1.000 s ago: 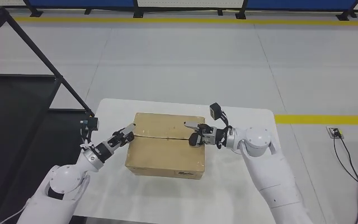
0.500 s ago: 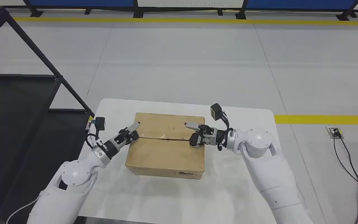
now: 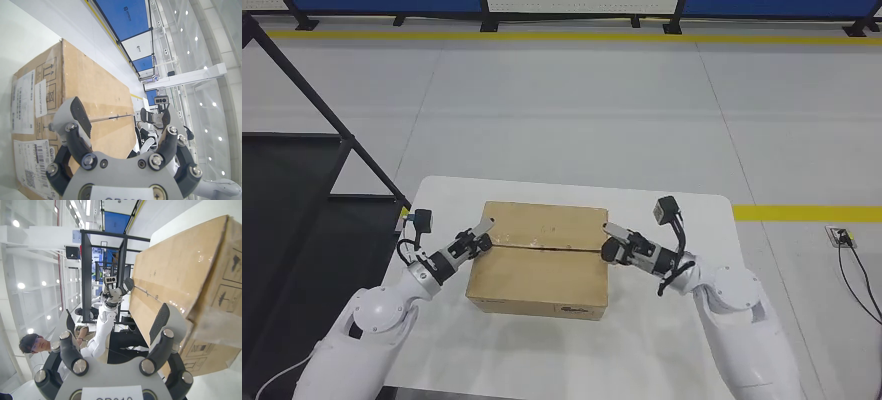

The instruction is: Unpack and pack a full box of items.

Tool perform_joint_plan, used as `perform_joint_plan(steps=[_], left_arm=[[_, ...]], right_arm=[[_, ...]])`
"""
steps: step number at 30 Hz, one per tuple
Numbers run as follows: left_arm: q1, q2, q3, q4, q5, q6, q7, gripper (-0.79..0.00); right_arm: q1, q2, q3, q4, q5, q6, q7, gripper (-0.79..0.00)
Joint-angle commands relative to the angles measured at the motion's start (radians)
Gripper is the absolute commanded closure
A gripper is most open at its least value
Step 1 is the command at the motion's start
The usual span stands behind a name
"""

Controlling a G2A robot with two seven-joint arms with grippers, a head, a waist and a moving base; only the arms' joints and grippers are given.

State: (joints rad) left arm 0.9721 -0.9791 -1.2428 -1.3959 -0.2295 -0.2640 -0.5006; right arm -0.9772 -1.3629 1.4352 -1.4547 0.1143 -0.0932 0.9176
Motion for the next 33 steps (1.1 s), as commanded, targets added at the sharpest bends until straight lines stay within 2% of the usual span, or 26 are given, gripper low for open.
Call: perform_joint_plan(steps=[1,6,13,18,23,33], left_arm=[[0.002,-0.001,-0.002,-0.002,0.003,0.001,-0.002,-0.785],[0.004,-0.005,-0.003,-0.006,0.009,0.002,-0.009,-0.785],[0.004,-0.011,-0.002,-0.005,0.022,0.002,-0.014,-0.785],[0.007,-0.014,-0.008,-0.006,0.023,0.003,-0.014,-0.785],[0.011,-0.018,-0.011,-0.01,0.027,0.005,-0.015,-0.785],[0.014,-0.024,-0.017,-0.021,0.044,0.018,-0.007,-0.785]], right_arm=[[-0.08,0.004,0.023,-0.063,0.002,-0.015,-0.043,-0.785],[-0.221,0.01,0.043,-0.138,-0.021,-0.02,-0.171,-0.785],[-0.288,0.006,0.006,-0.124,-0.06,0.02,-0.342,-0.785],[-0.254,0.0,-0.017,-0.022,-0.043,0.04,-0.435,-0.785],[-0.191,-0.014,-0.084,0.088,-0.053,-0.007,-0.522,-0.785],[-0.129,-0.039,-0.14,0.242,-0.014,-0.198,-0.688,-0.785]])
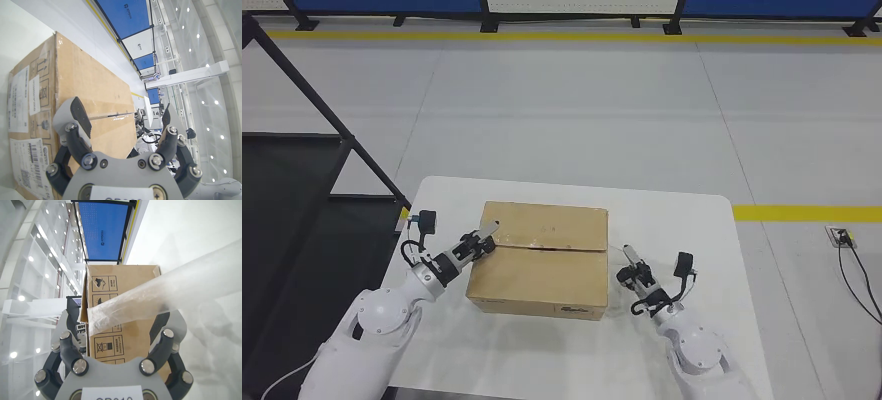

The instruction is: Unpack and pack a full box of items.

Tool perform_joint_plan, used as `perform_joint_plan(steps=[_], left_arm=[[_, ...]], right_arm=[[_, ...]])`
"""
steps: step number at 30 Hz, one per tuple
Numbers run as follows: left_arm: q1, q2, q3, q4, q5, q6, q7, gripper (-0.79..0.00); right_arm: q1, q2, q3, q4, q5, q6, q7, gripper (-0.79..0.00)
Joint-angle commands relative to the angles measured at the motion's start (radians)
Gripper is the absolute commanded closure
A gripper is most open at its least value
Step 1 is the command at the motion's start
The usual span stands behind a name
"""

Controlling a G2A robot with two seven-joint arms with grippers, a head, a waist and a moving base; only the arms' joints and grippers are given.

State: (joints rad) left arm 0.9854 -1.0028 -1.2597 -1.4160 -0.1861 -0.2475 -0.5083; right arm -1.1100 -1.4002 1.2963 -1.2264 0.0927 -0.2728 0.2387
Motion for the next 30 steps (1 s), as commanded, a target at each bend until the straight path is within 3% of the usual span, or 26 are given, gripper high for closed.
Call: perform_joint_plan(steps=[1,11,19,30], left_arm=[[0.001,-0.001,-0.001,-0.001,0.002,0.003,0.003,-0.785],[0.006,-0.008,-0.009,-0.005,0.01,0.009,0.009,-0.785],[0.008,-0.013,-0.015,-0.005,0.014,0.011,0.008,-0.785],[0.012,-0.018,-0.024,-0.006,0.016,0.009,-0.005,-0.785]], right_arm=[[0.009,-0.003,0.0,0.027,0.019,-0.043,-0.021,-0.785],[0.016,-0.012,0.022,0.078,0.126,-0.284,-0.055,-0.785],[0.042,-0.015,0.026,0.065,0.143,-0.33,-0.04,-0.785],[-0.025,-0.008,0.035,-0.14,0.059,-0.321,-0.033,-0.785]])
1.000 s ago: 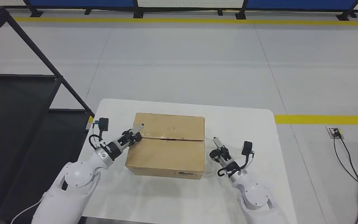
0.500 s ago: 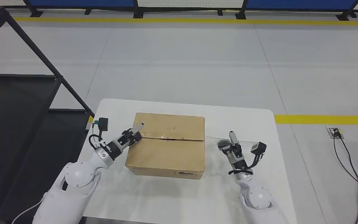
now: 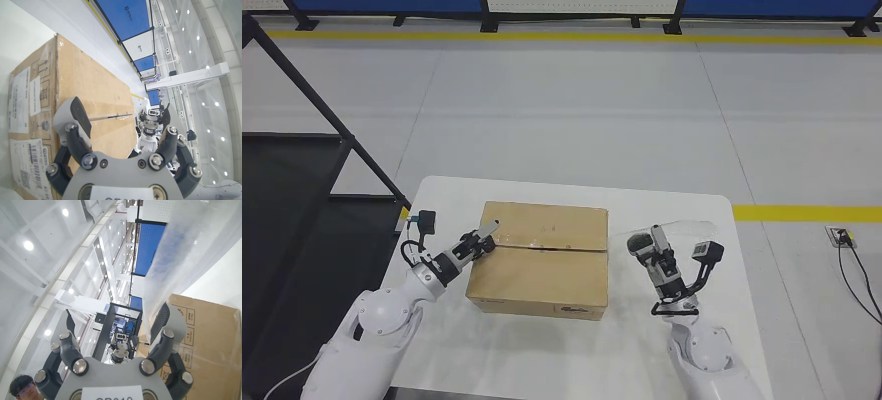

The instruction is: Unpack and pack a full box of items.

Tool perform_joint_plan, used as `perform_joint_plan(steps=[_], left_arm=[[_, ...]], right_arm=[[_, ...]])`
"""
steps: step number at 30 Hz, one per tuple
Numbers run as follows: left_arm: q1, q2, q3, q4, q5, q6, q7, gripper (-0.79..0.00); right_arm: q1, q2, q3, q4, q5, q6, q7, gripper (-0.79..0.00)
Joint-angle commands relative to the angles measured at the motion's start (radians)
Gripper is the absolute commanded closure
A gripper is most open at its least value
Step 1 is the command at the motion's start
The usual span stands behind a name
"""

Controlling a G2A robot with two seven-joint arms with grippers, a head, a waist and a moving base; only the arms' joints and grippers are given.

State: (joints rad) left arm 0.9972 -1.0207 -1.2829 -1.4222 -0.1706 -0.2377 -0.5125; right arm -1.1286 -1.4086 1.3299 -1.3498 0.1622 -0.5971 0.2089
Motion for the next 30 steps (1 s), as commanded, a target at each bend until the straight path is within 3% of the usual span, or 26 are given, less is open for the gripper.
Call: perform_joint_plan(steps=[1,12,30], left_arm=[[0.001,-0.001,-0.002,0.0,-0.001,-0.001,-0.002,-0.785],[0.006,-0.005,-0.014,-0.002,-0.001,-0.006,-0.016,-0.785],[0.031,-0.011,-0.036,-0.017,-0.004,-0.018,-0.025,-0.785]], right_arm=[[-0.014,0.001,0.0,-0.035,-0.022,0.008,-0.006,-0.785],[-0.075,0.008,0.008,-0.163,-0.118,0.027,-0.004,-0.785],[-0.02,-0.001,-0.098,-0.297,-0.34,0.27,-0.033,-0.785]])
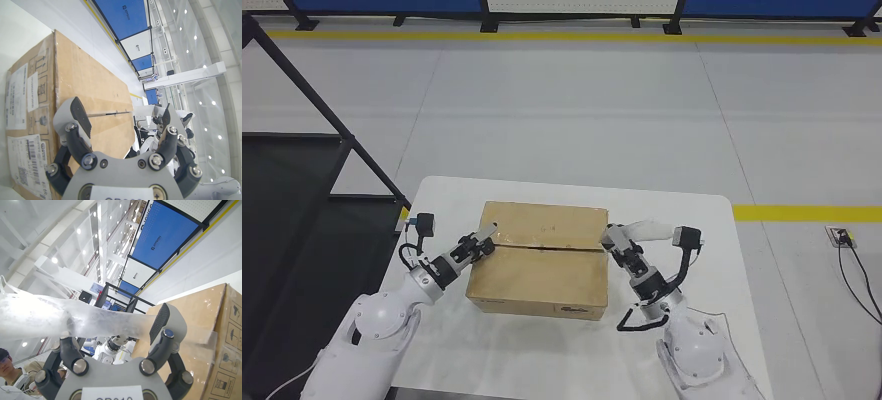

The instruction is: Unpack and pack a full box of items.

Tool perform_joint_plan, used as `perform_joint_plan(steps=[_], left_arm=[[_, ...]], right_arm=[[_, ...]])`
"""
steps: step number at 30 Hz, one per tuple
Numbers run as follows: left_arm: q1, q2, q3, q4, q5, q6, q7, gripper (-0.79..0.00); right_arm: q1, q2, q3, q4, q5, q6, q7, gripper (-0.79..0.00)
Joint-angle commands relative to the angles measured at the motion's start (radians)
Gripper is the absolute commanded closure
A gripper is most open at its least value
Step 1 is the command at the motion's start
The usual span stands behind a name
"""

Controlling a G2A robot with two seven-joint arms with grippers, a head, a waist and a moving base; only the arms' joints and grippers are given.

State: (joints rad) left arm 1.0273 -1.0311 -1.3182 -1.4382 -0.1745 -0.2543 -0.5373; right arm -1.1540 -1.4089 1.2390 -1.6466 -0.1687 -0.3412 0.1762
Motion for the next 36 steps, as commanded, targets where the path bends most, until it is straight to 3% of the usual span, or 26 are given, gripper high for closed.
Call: perform_joint_plan(steps=[1,9,36], left_arm=[[0.003,0.0,-0.003,-0.001,-0.001,-0.001,0.0,-0.785],[0.019,-0.002,-0.018,-0.011,-0.007,-0.008,-0.002,-0.785],[0.071,-0.006,-0.058,-0.04,-0.013,-0.025,-0.006,-0.785]], right_arm=[[0.012,-0.002,-0.014,-0.001,-0.015,0.027,-0.002,-0.785],[0.089,-0.015,-0.075,0.047,-0.054,0.112,-0.01,-0.785],[0.27,-0.059,-0.225,0.213,-0.092,0.241,0.056,-0.785]])
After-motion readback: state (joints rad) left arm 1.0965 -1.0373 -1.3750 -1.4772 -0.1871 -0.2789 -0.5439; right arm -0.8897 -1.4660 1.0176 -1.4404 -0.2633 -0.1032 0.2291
